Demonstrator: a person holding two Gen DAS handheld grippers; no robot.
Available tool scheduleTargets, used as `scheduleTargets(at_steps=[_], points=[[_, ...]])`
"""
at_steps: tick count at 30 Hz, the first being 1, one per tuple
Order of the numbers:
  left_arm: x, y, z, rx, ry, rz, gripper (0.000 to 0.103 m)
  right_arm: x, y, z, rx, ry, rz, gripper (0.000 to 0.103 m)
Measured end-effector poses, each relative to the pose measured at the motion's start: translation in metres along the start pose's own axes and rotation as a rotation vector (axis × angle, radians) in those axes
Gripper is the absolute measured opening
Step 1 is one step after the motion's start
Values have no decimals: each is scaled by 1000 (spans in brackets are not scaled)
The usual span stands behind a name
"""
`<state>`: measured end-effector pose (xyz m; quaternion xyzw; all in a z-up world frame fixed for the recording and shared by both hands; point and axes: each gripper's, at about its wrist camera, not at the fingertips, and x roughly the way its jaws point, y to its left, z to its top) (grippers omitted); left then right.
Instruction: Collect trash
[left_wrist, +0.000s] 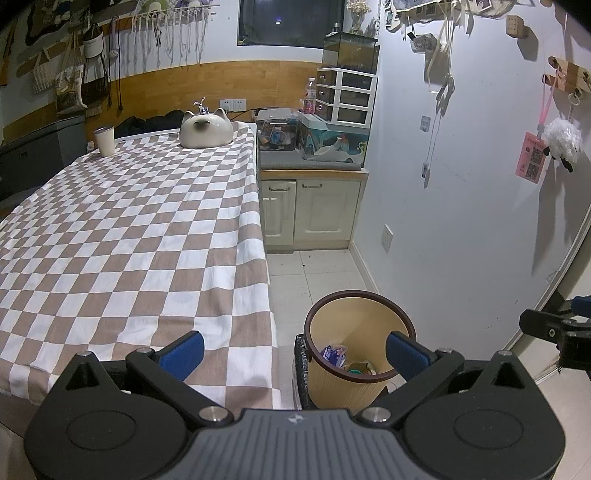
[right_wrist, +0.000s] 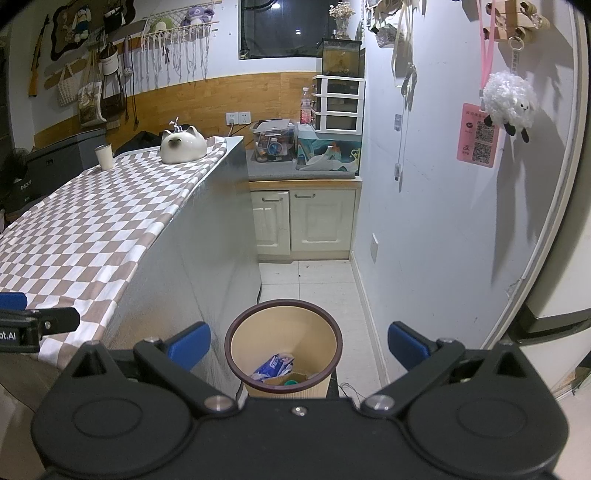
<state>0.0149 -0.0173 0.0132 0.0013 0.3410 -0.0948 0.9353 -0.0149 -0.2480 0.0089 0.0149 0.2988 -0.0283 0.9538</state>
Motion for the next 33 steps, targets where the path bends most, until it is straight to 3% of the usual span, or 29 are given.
scheduleTargets(at_steps=[33], points=[[-4,-1,1,1,-8,-2,103,0,-1,0,-1,0,1,103]])
